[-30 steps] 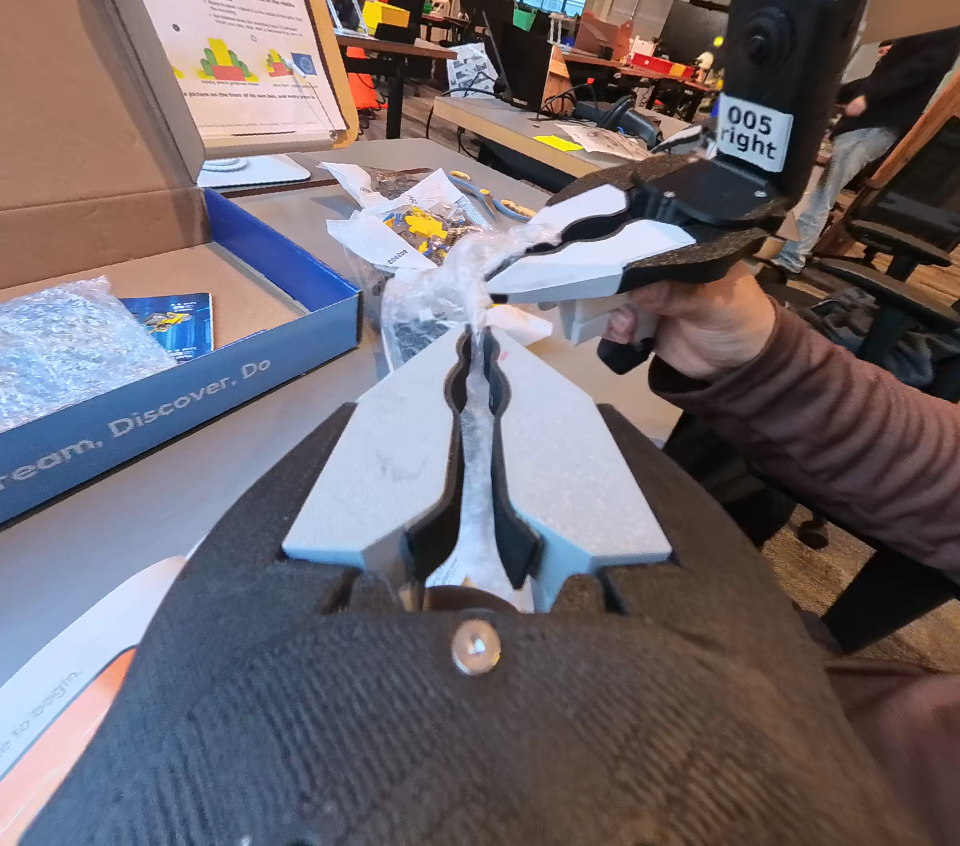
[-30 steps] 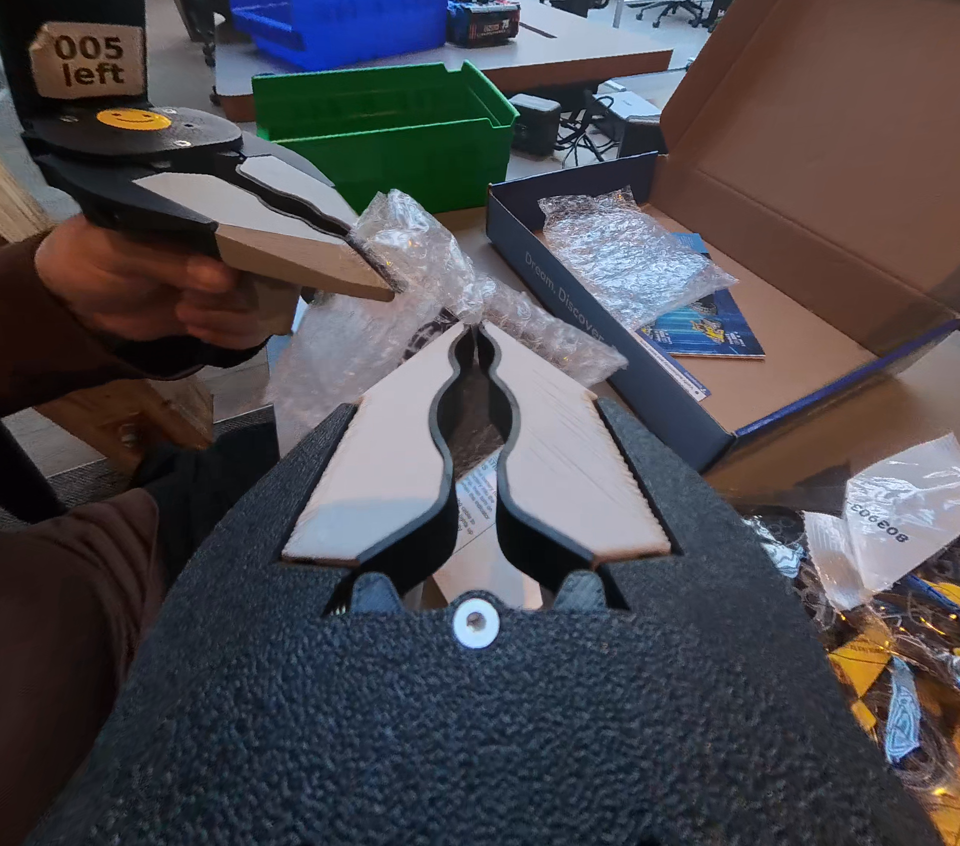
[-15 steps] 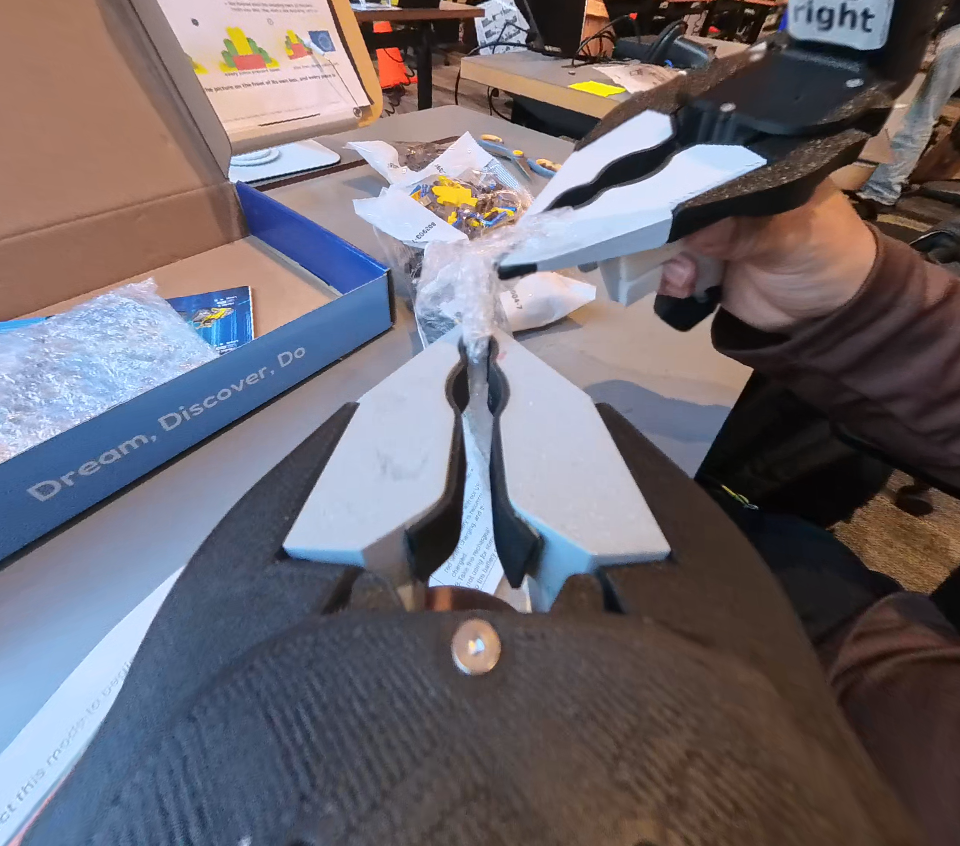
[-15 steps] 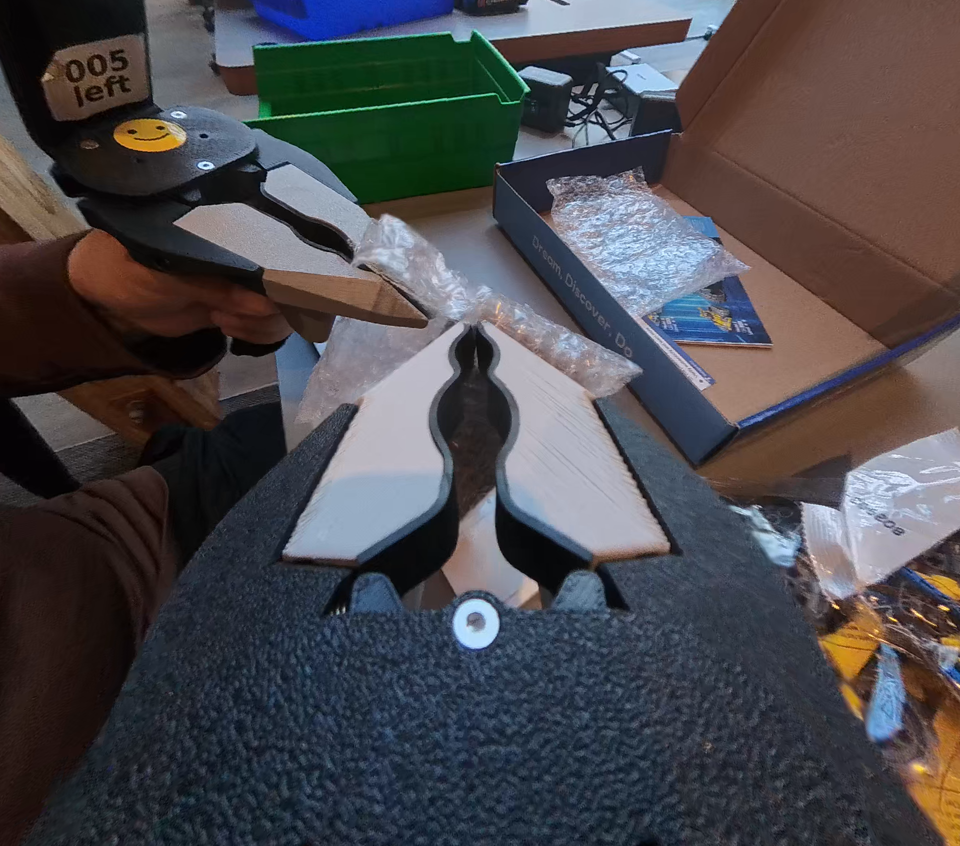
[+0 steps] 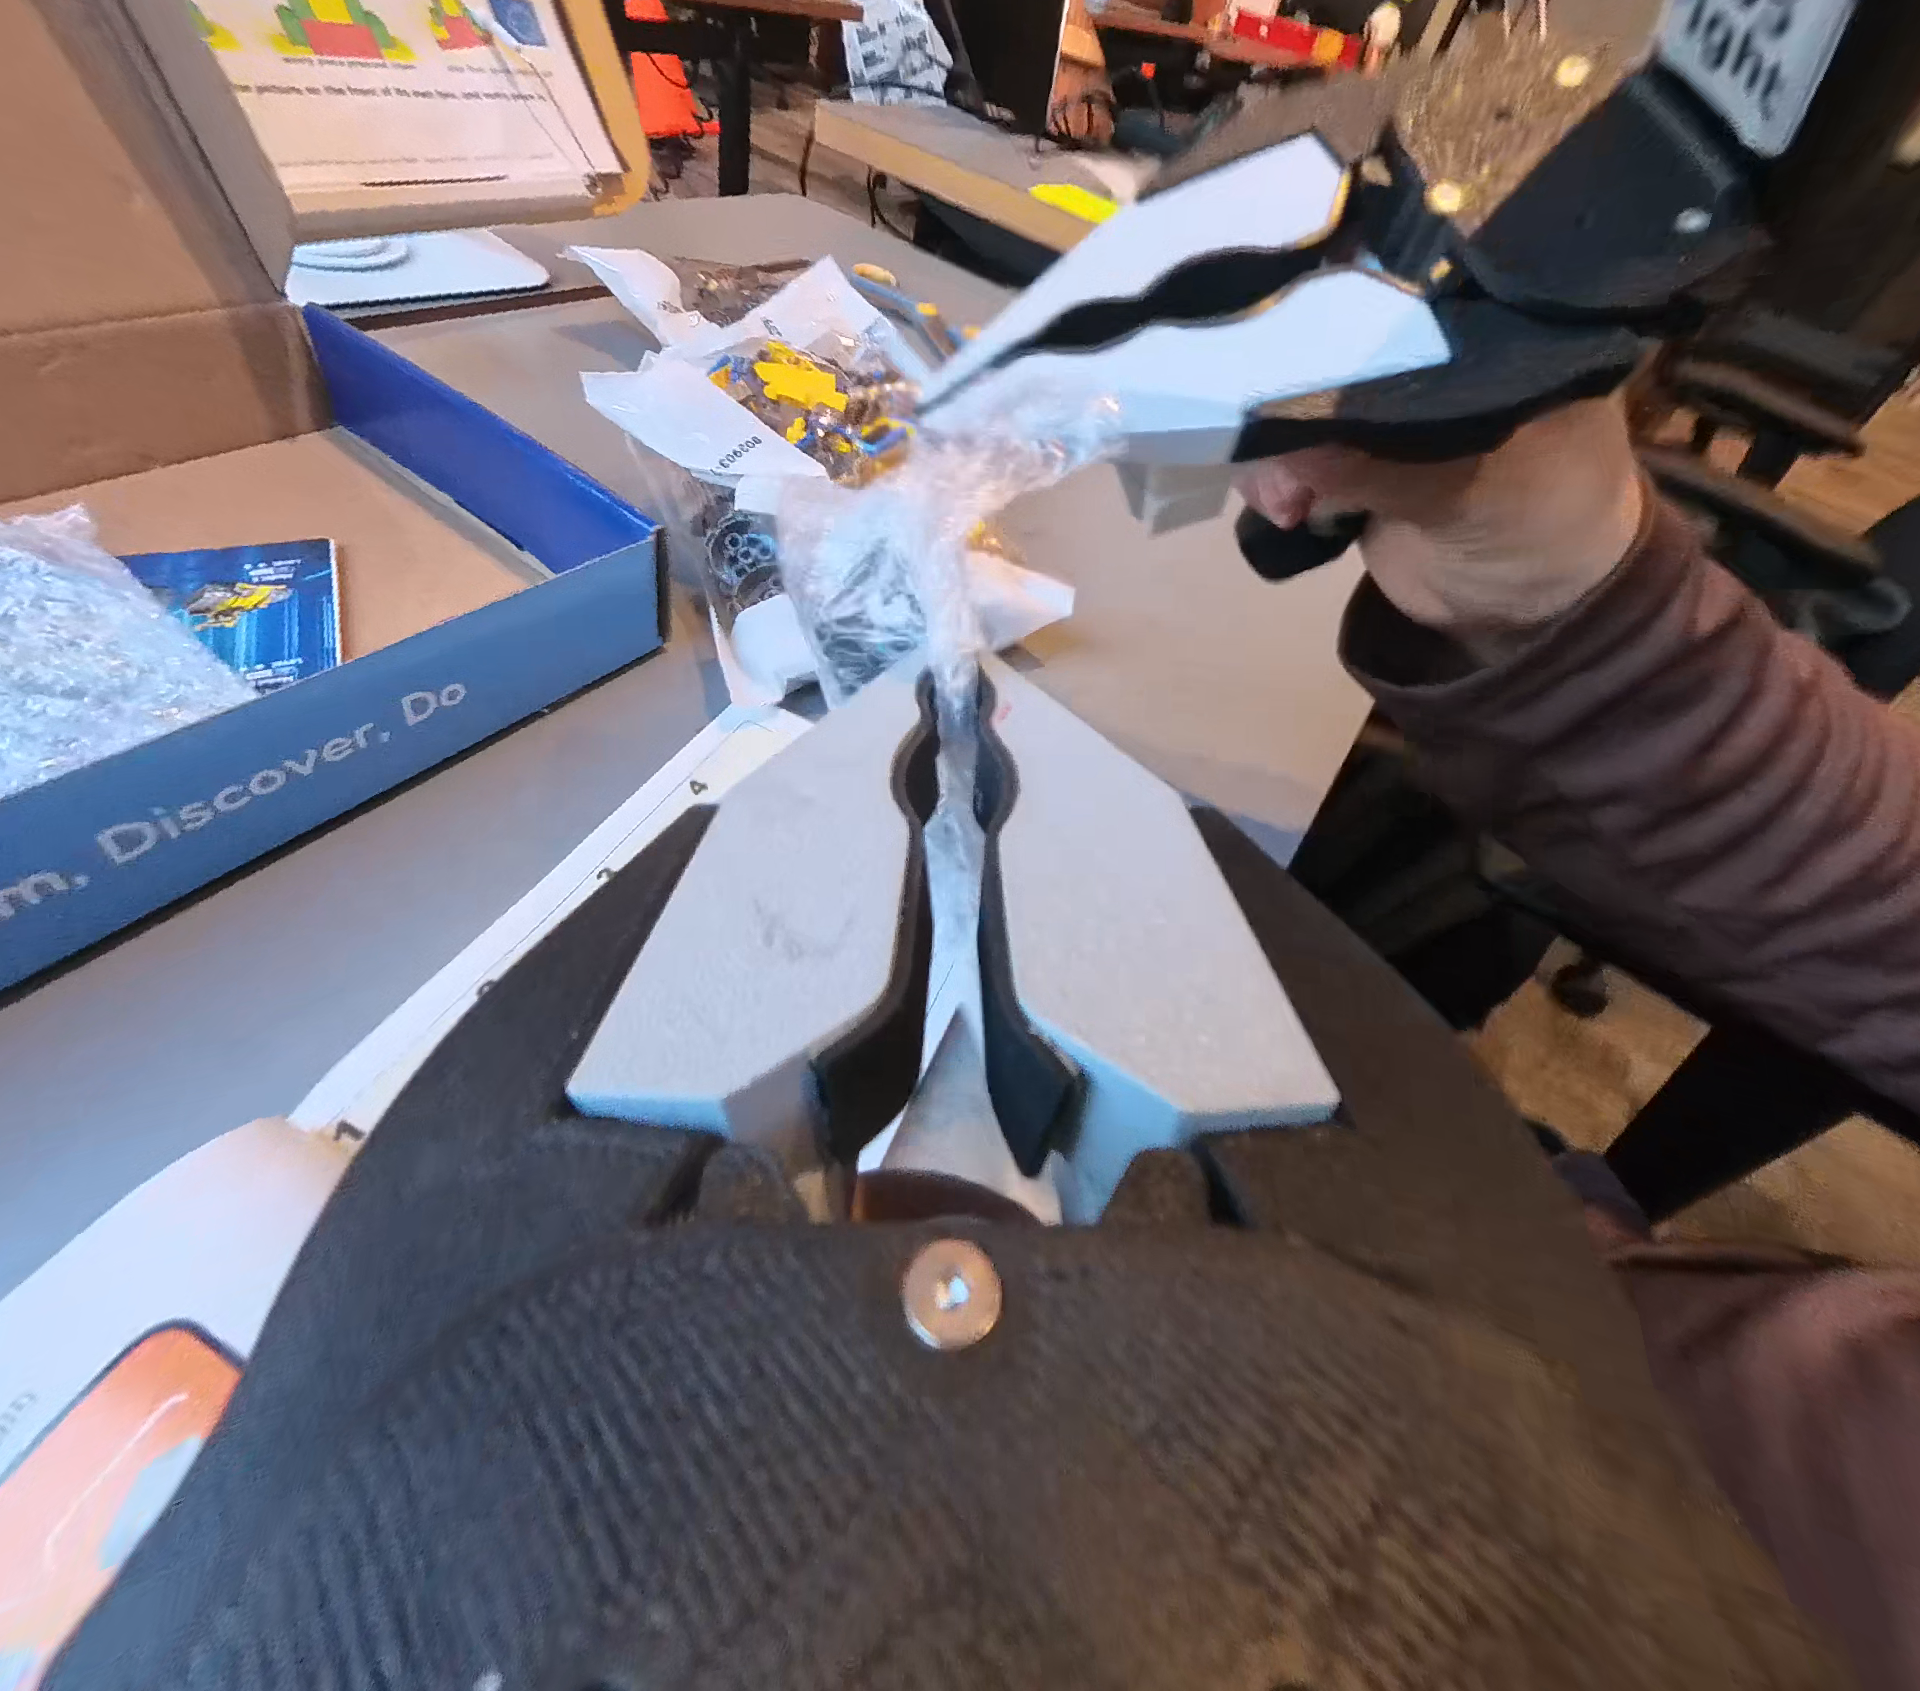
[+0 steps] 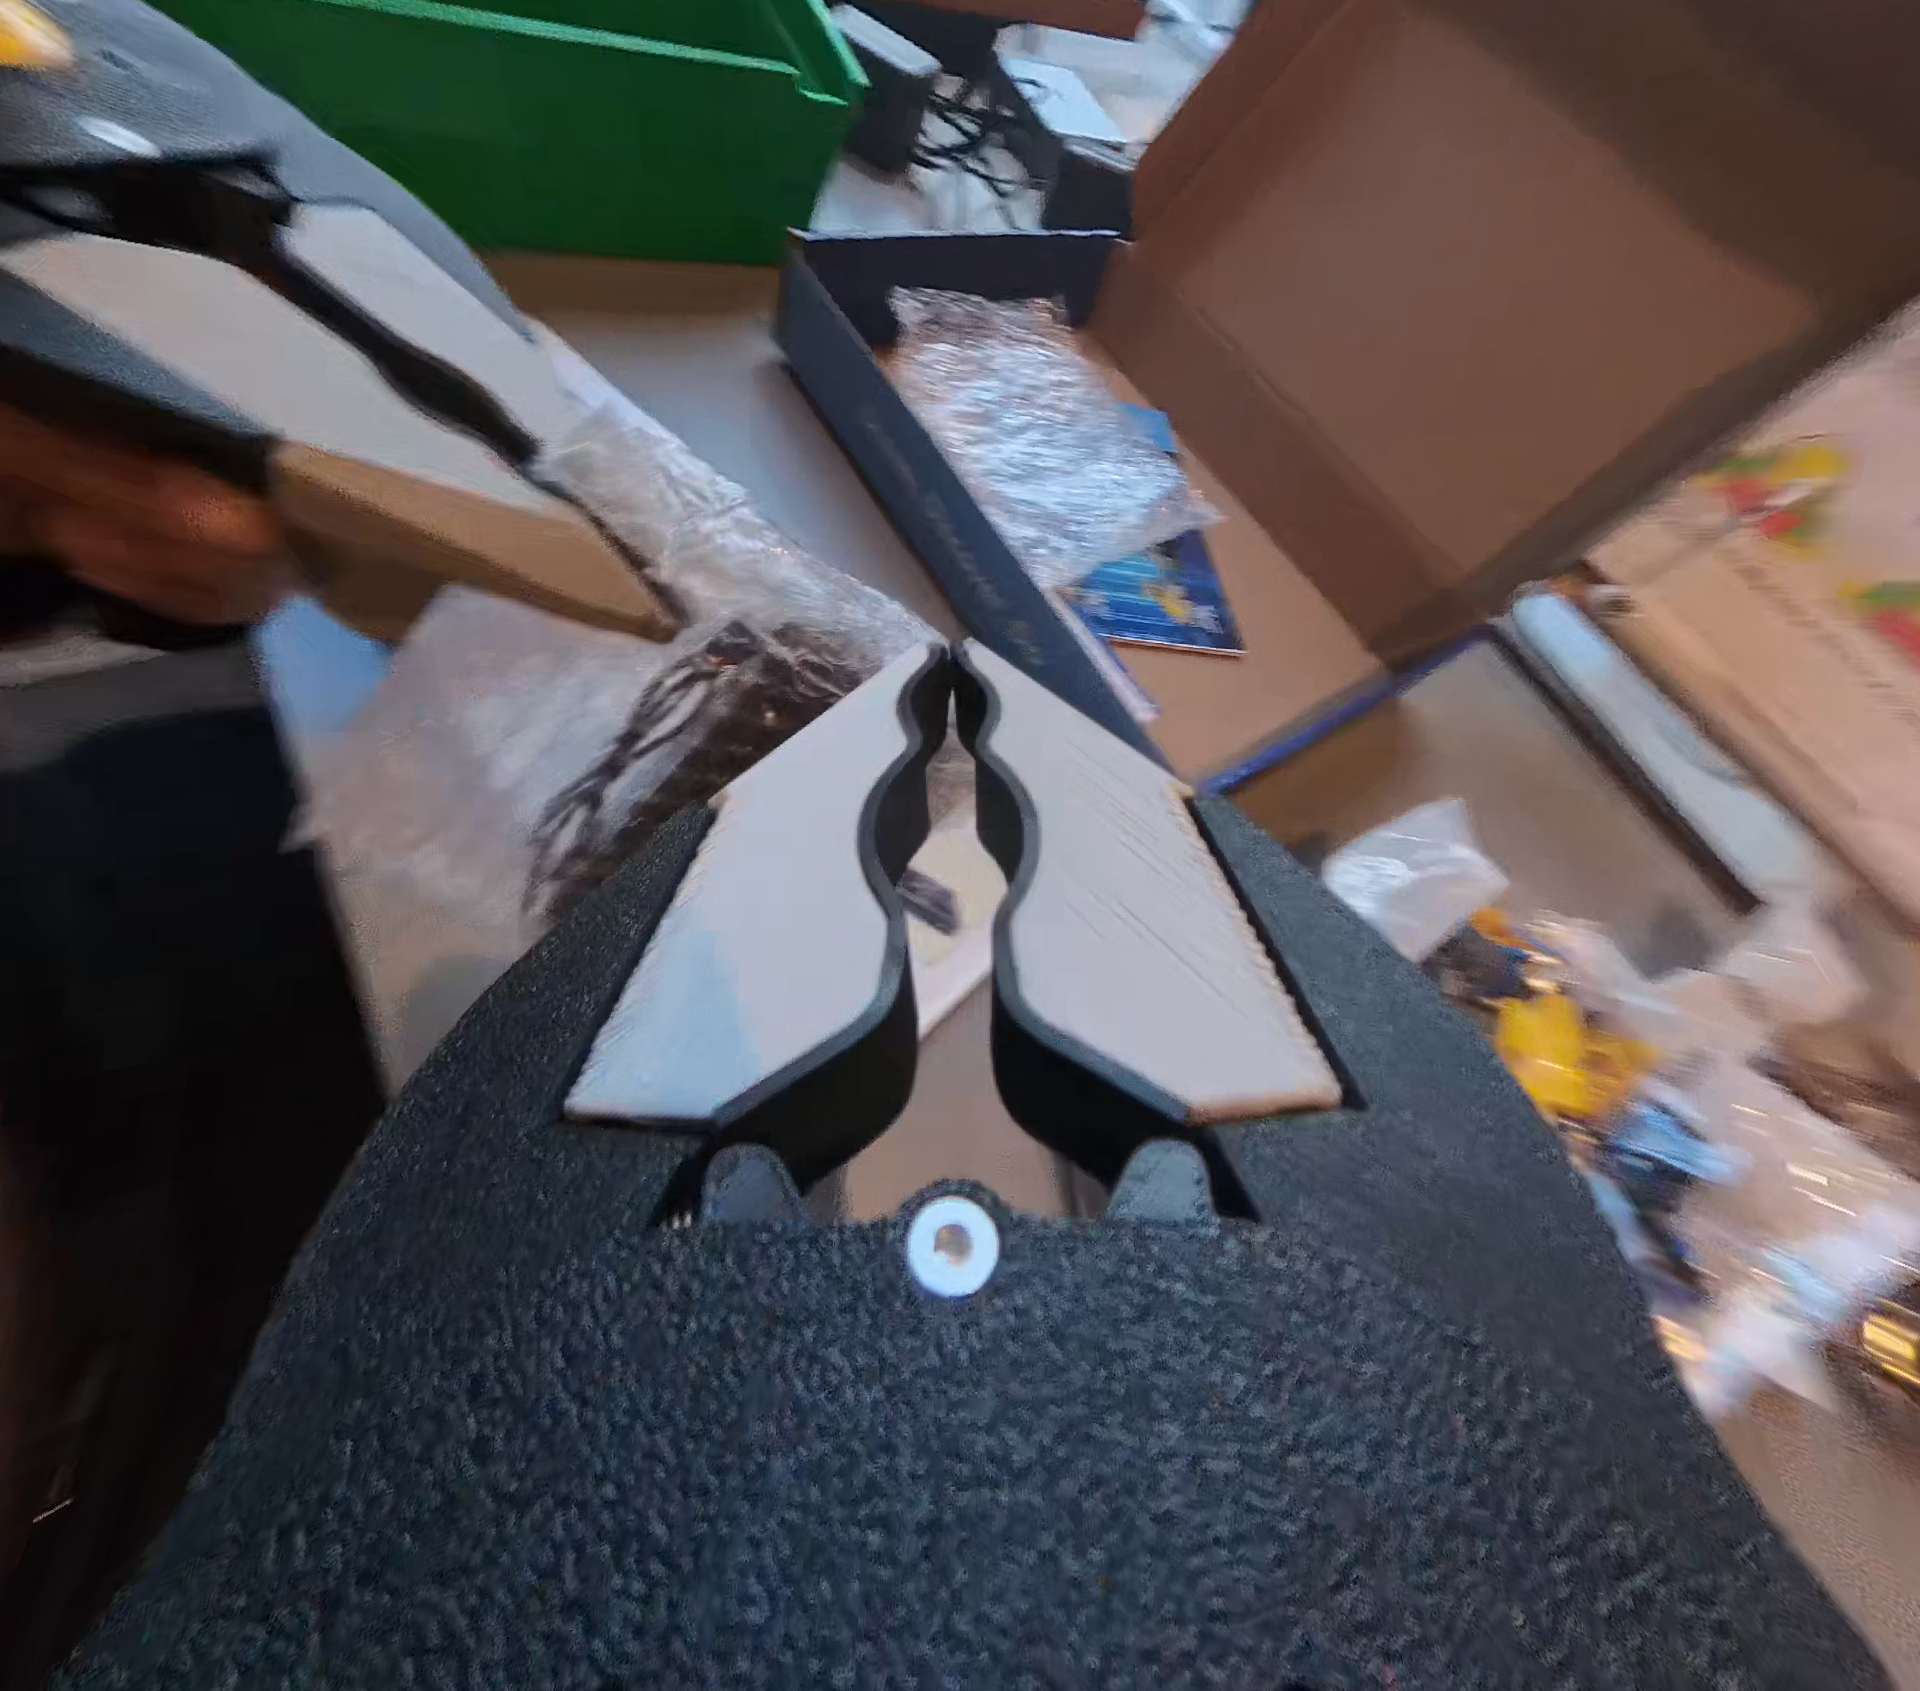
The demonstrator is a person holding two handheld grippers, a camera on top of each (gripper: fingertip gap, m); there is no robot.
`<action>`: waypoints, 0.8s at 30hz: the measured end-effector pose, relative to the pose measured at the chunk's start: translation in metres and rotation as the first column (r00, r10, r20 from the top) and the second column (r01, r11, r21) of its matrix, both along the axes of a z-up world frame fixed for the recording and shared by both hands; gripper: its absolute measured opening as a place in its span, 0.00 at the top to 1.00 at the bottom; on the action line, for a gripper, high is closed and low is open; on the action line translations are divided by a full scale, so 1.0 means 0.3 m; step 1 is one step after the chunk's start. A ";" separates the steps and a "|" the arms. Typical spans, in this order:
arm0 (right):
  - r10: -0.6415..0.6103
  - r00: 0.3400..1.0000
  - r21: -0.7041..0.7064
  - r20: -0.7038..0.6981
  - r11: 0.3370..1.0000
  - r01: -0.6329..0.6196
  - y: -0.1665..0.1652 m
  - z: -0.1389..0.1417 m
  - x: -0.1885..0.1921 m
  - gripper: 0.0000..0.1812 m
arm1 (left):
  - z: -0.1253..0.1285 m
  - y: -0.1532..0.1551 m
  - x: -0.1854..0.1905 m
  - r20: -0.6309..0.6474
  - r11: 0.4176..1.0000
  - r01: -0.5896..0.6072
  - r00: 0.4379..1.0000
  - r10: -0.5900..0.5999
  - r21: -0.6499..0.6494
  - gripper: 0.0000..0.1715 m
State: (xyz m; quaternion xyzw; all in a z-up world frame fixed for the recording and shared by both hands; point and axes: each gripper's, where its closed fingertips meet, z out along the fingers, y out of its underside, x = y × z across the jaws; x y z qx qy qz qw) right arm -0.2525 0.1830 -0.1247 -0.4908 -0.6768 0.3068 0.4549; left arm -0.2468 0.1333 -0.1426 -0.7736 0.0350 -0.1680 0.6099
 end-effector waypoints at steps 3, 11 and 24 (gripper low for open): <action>0.153 0.988 -0.229 -0.027 0.961 -0.155 -0.050 0.021 0.034 0.95 | 0.026 -0.003 -0.028 0.096 0.999 -0.023 0.995 0.021 0.025 1.00; 0.199 0.978 -0.352 -0.059 0.913 -0.207 -0.050 0.019 0.043 0.85 | 0.033 -0.001 -0.056 0.125 0.998 -0.052 0.991 0.049 0.026 1.00; 0.139 0.990 -0.271 -0.033 0.952 -0.143 -0.064 -0.053 -0.018 1.00 | 0.028 0.000 -0.061 0.066 0.996 -0.084 0.995 0.081 0.038 0.98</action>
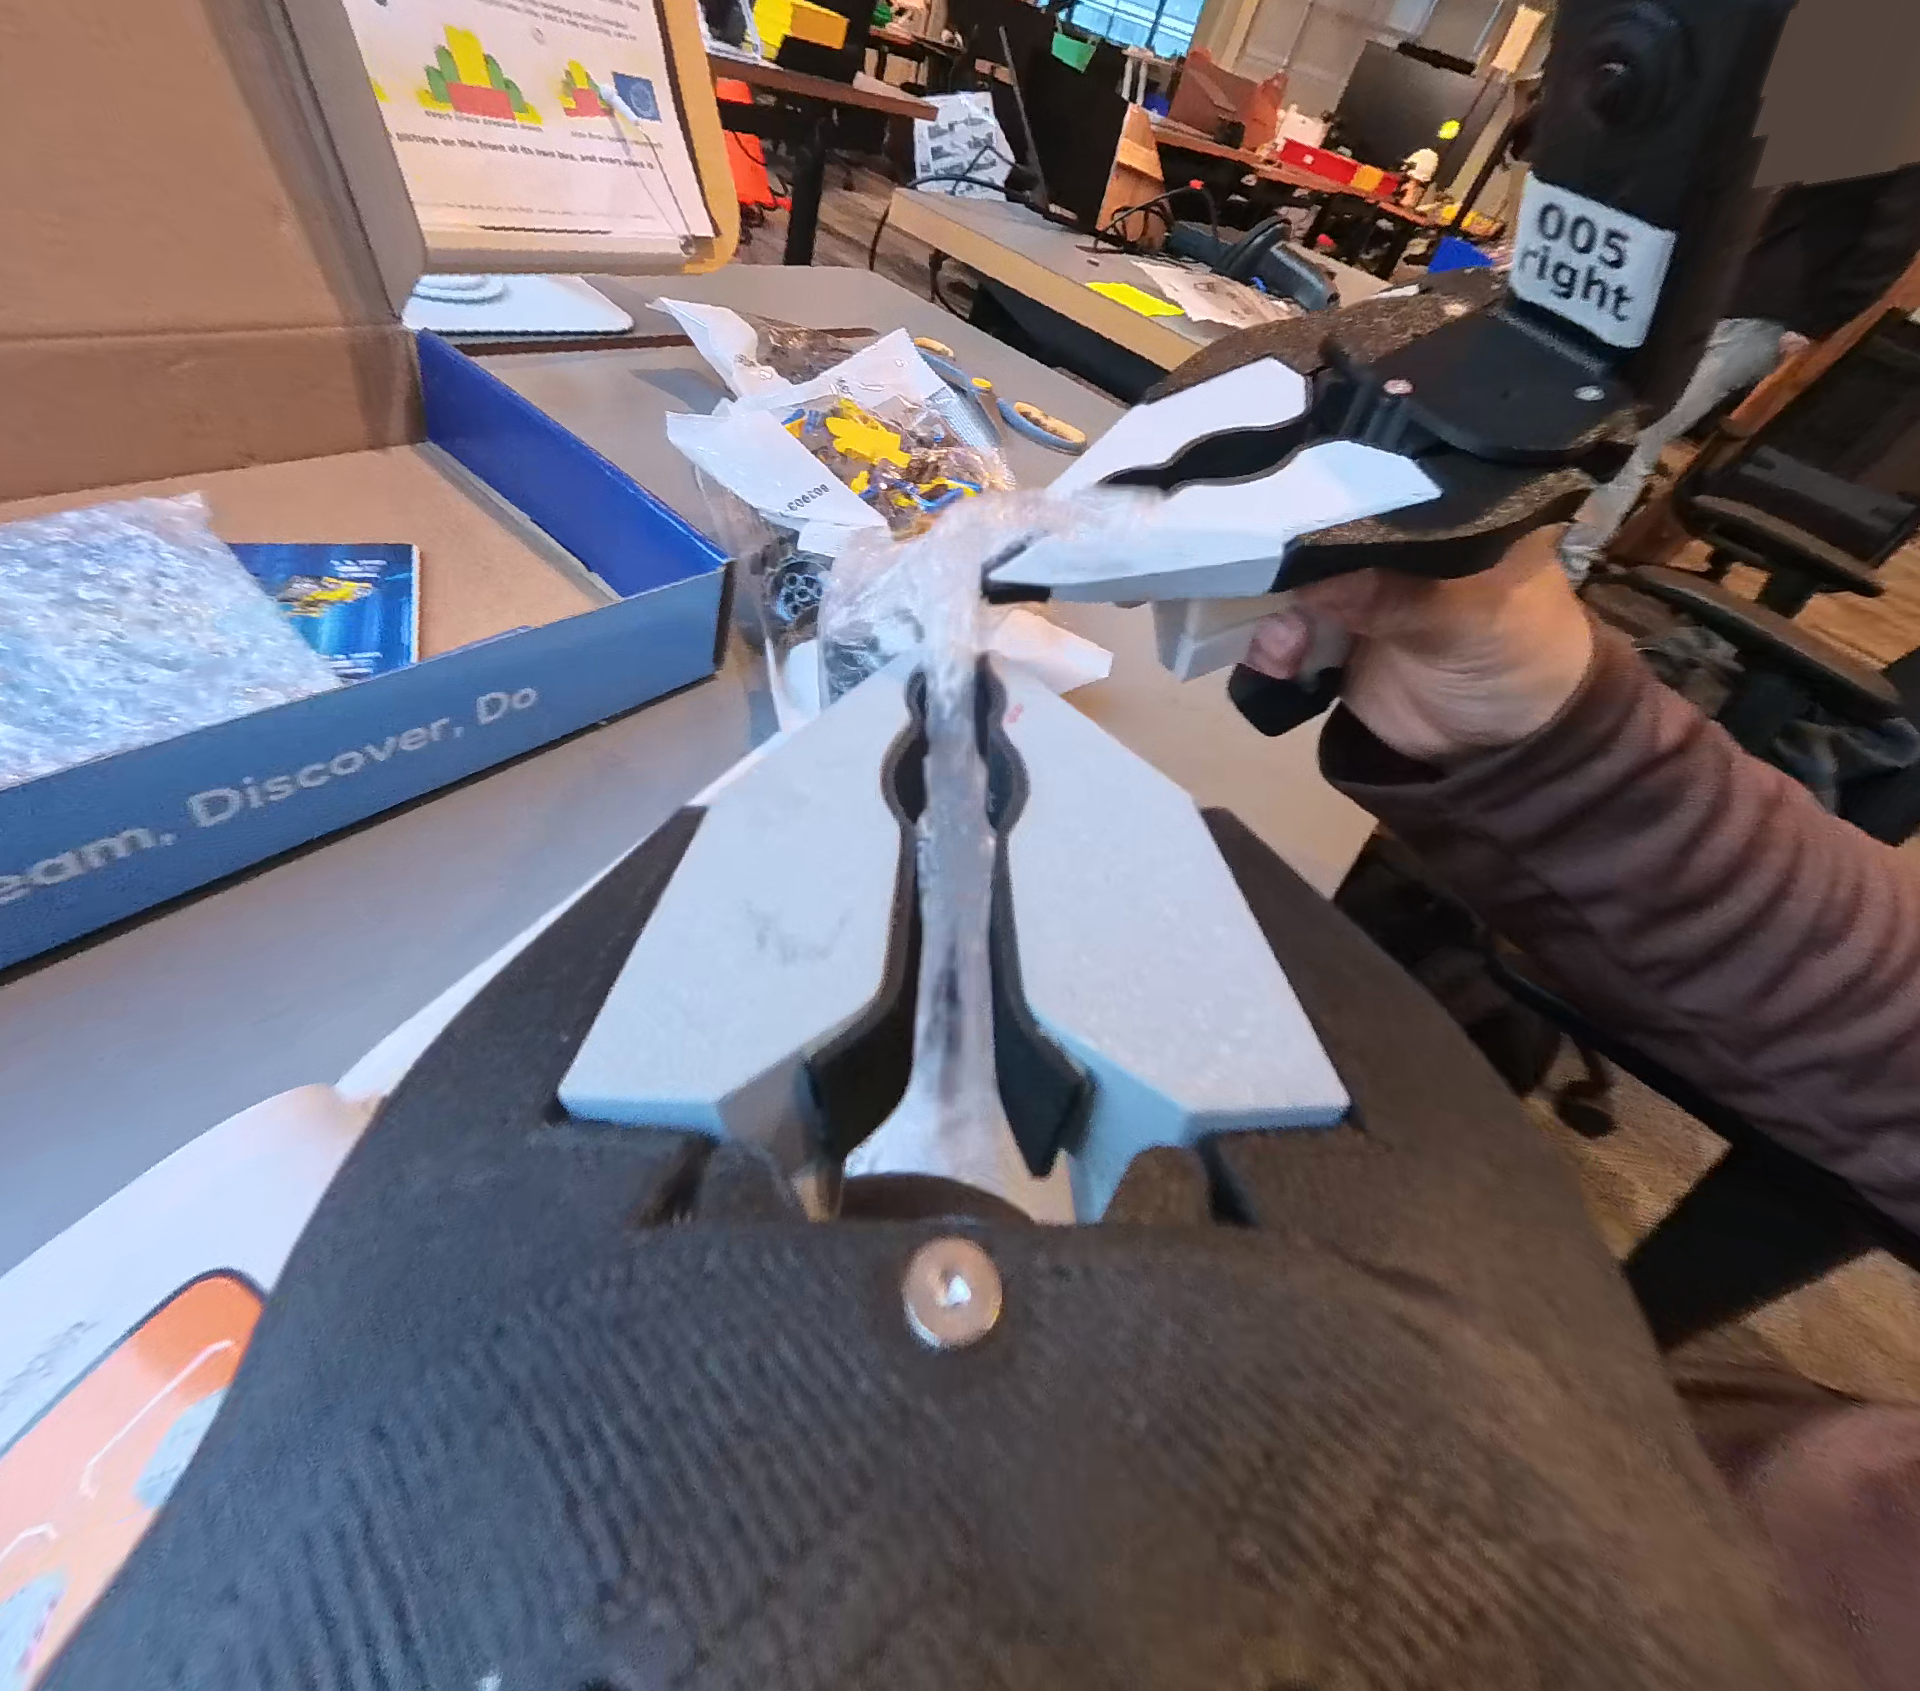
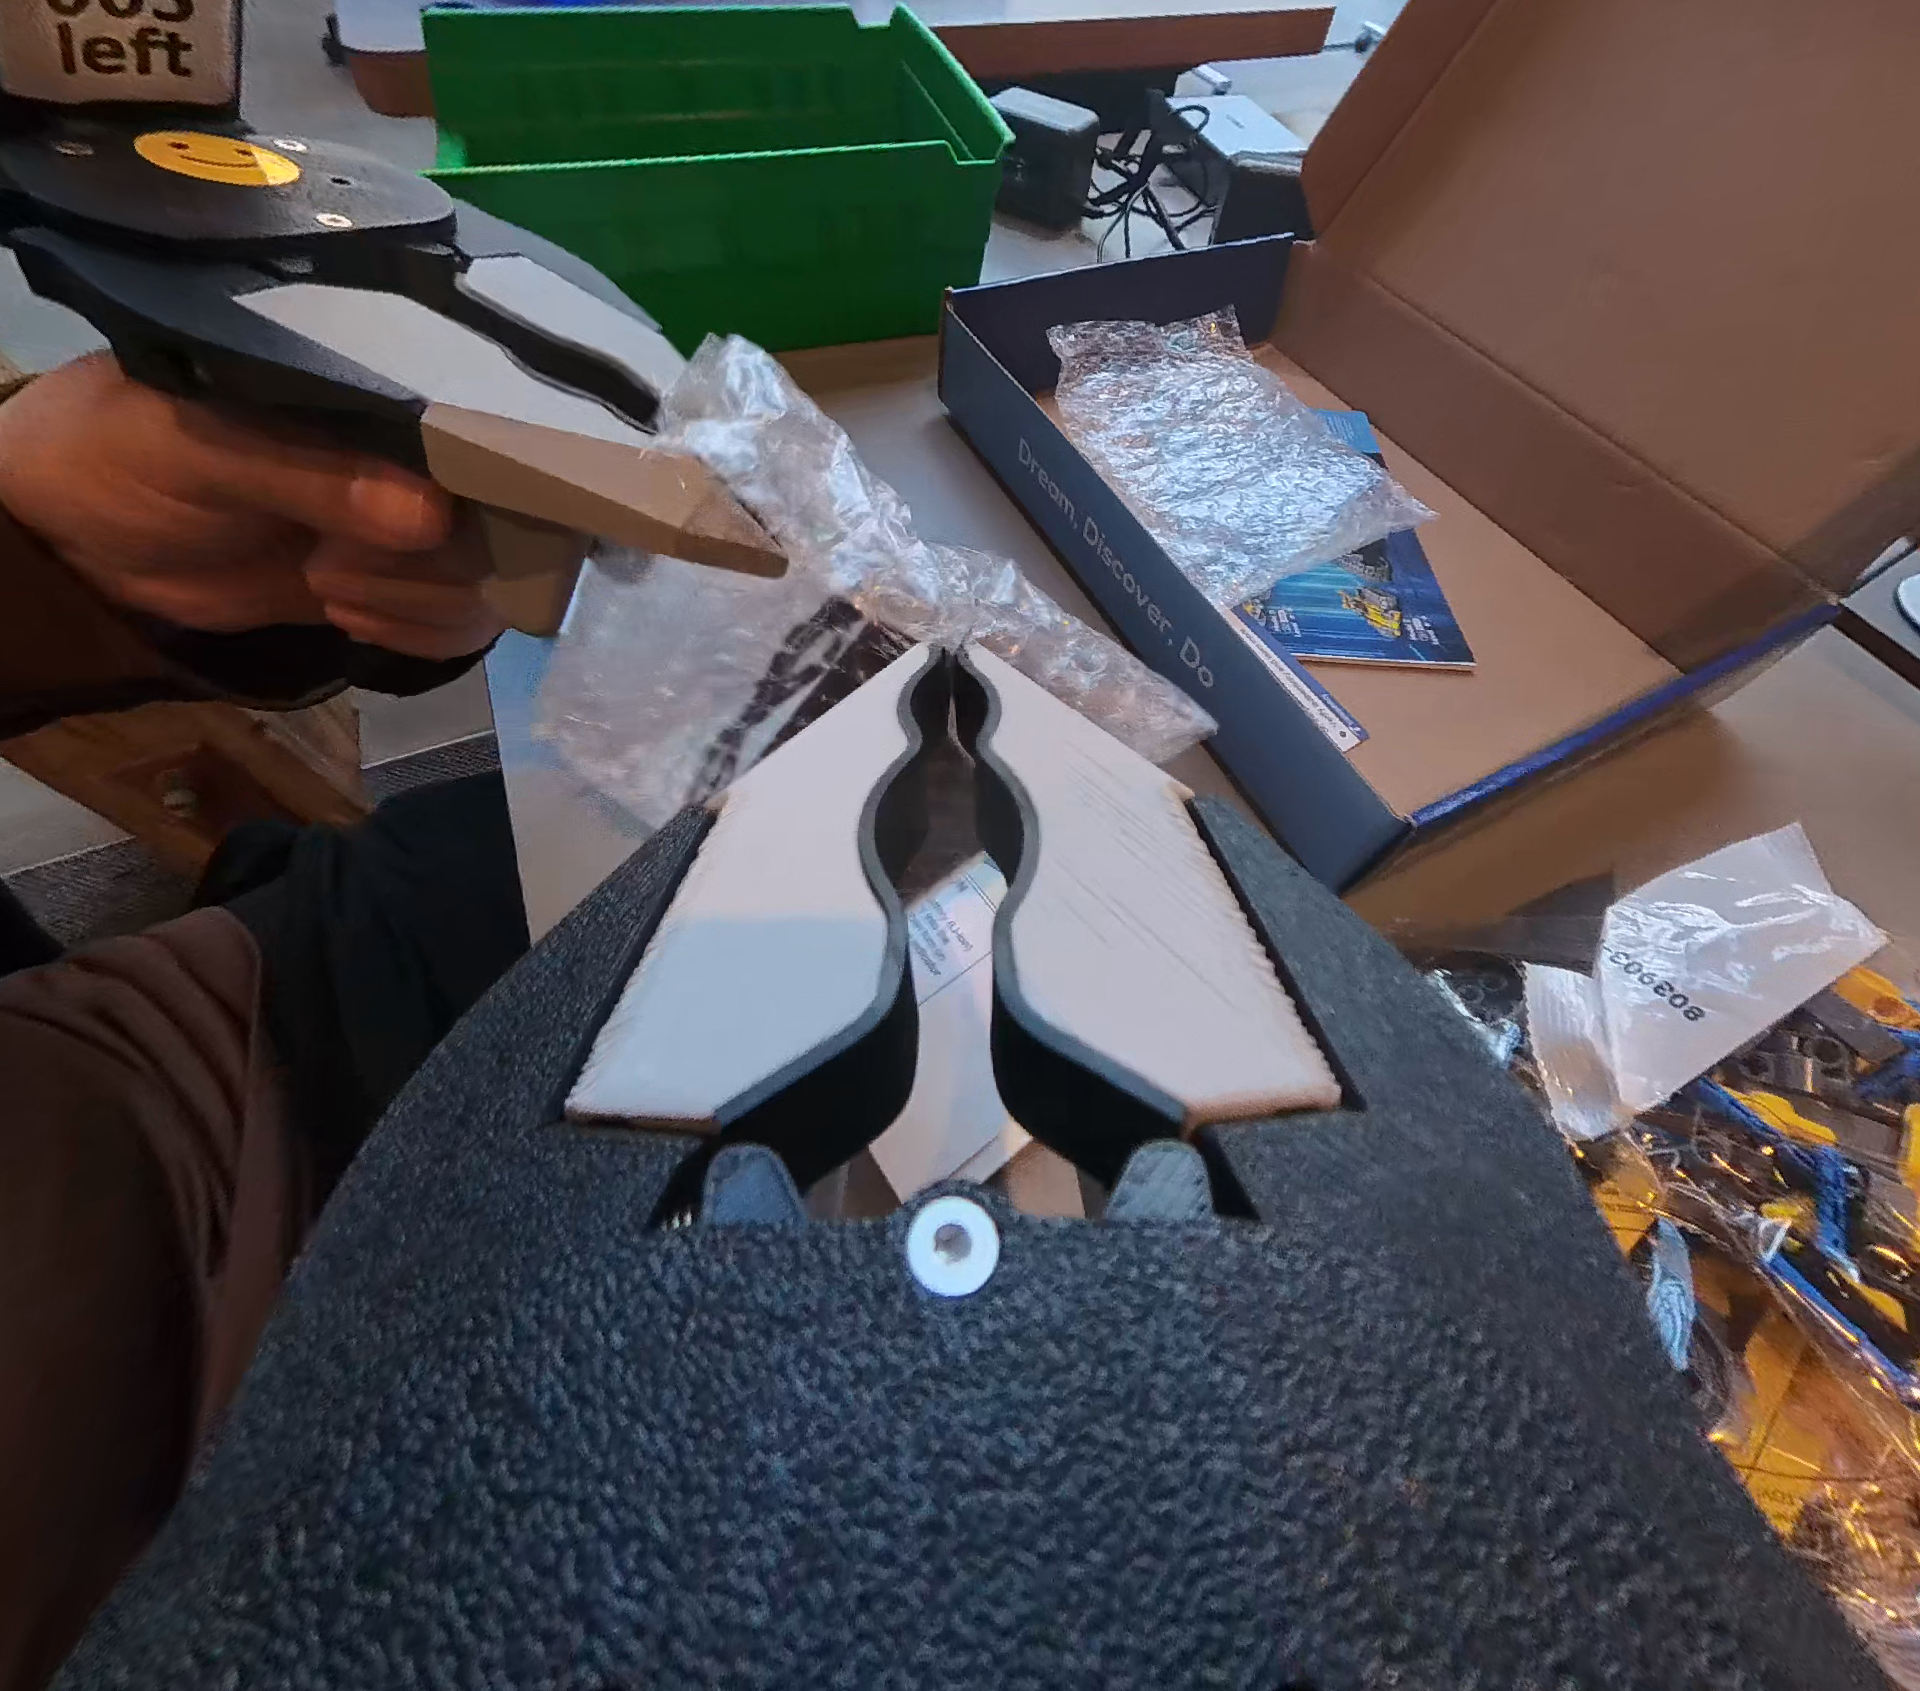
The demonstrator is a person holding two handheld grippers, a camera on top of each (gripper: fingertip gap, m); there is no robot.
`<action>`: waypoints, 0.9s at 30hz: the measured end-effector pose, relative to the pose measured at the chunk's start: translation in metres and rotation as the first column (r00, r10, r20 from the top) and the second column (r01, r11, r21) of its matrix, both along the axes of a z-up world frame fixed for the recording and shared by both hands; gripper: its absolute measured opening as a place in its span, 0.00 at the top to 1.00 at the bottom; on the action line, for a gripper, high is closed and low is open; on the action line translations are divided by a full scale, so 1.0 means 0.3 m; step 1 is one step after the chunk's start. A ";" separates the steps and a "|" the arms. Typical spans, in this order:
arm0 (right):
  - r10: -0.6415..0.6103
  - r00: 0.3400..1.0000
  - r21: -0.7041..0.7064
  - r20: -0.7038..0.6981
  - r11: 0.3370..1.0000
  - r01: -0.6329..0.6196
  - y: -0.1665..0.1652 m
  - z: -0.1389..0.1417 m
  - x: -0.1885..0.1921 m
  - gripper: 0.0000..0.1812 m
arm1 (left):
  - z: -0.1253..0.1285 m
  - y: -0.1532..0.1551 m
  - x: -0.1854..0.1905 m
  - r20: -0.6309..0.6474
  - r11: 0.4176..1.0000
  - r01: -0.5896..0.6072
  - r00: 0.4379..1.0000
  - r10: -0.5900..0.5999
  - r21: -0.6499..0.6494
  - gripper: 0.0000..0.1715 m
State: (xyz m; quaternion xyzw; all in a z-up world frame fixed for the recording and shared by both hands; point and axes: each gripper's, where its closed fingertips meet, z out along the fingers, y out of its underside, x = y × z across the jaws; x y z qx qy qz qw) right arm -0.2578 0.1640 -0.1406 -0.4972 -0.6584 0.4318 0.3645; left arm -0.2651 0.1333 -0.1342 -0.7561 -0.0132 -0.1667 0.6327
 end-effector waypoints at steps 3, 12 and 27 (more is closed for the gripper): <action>0.031 0.999 -0.011 0.015 0.999 -0.030 -0.035 -0.002 -0.003 1.00 | -0.015 0.007 0.015 -0.051 0.999 -0.005 0.999 0.004 -0.032 0.77; 0.111 0.994 -0.154 -0.008 0.982 -0.111 -0.089 0.027 0.002 1.00 | -0.059 0.018 -0.014 -0.155 0.998 -0.047 0.987 0.042 -0.029 0.88; -0.246 0.969 0.384 0.027 0.897 0.217 0.105 0.028 0.029 1.00 | -0.069 0.017 0.066 -0.275 0.997 0.052 0.959 -0.067 -0.061 0.97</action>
